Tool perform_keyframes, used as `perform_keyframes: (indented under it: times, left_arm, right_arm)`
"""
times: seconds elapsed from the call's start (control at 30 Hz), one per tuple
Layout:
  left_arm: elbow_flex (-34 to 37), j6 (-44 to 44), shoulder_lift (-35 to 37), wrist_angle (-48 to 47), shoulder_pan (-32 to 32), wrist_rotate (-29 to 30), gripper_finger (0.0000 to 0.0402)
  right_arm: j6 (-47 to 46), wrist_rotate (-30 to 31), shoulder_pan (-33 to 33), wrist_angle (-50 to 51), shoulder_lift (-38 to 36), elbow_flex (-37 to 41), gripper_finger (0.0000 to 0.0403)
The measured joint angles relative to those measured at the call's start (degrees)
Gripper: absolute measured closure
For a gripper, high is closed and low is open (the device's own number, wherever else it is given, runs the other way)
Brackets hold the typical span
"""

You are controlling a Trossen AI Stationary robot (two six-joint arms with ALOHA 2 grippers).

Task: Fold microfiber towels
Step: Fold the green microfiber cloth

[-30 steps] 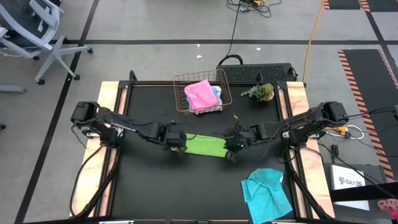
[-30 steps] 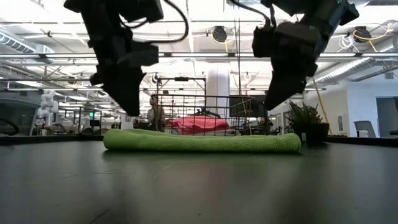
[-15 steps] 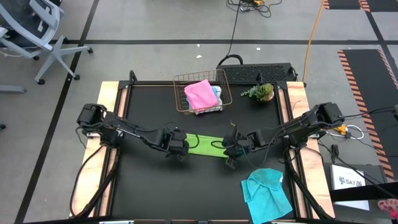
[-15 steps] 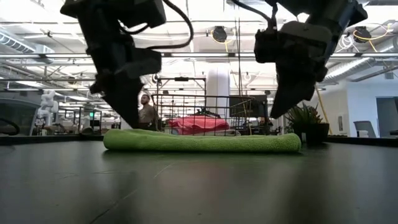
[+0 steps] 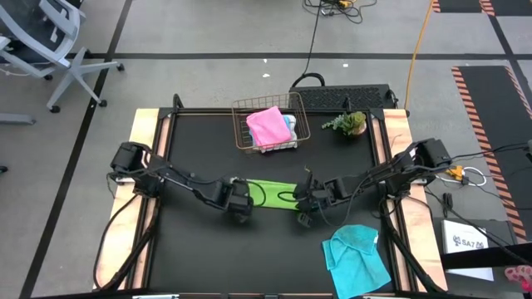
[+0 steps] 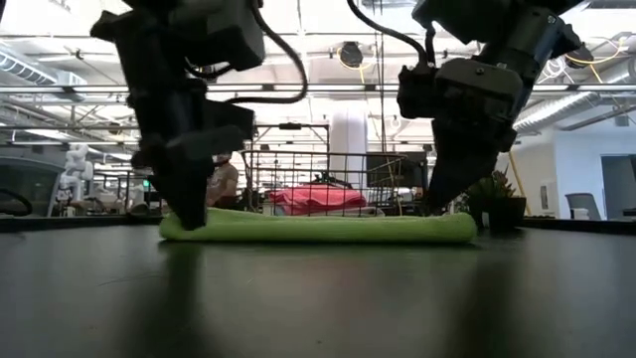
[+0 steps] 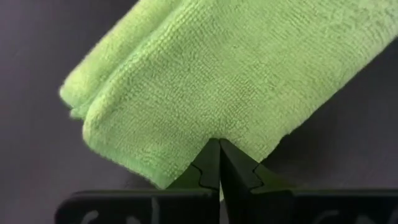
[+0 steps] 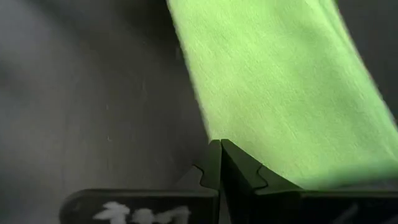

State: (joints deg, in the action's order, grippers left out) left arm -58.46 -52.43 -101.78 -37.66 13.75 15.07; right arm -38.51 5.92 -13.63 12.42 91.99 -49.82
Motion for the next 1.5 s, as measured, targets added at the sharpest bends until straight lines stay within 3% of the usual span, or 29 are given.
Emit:
perform_keyframes:
  times: [0.23, 0.7, 1.23, 1.5]
  left_arm:
    - [-0.1, -1.3, -0.8, 1.8, 0.7, -0.7, 0.0397]
    - [-0.1, -3.6, -0.5, 4.1, 3.7, -3.0, 0.0397]
    - [-7.8, -4.8, 5.4, -8.0, 5.6, 9.5, 0.0396]
    - [-7.6, -14.0, 5.4, -14.4, 5.6, 6.8, 0.0392]
  right_arm:
    - [-0.4, 0.0, 0.0, 3.1, 0.1, 1.3, 0.0403]
    - [-6.2, -0.4, -1.7, 0.1, -2.3, 5.5, 0.0403]
    - [-8.1, 1.8, -2.3, -4.6, -16.8, 5.4, 0.0403]
    - [-5.4, 1.9, -2.6, -6.6, -17.7, 5.4, 0.0403]
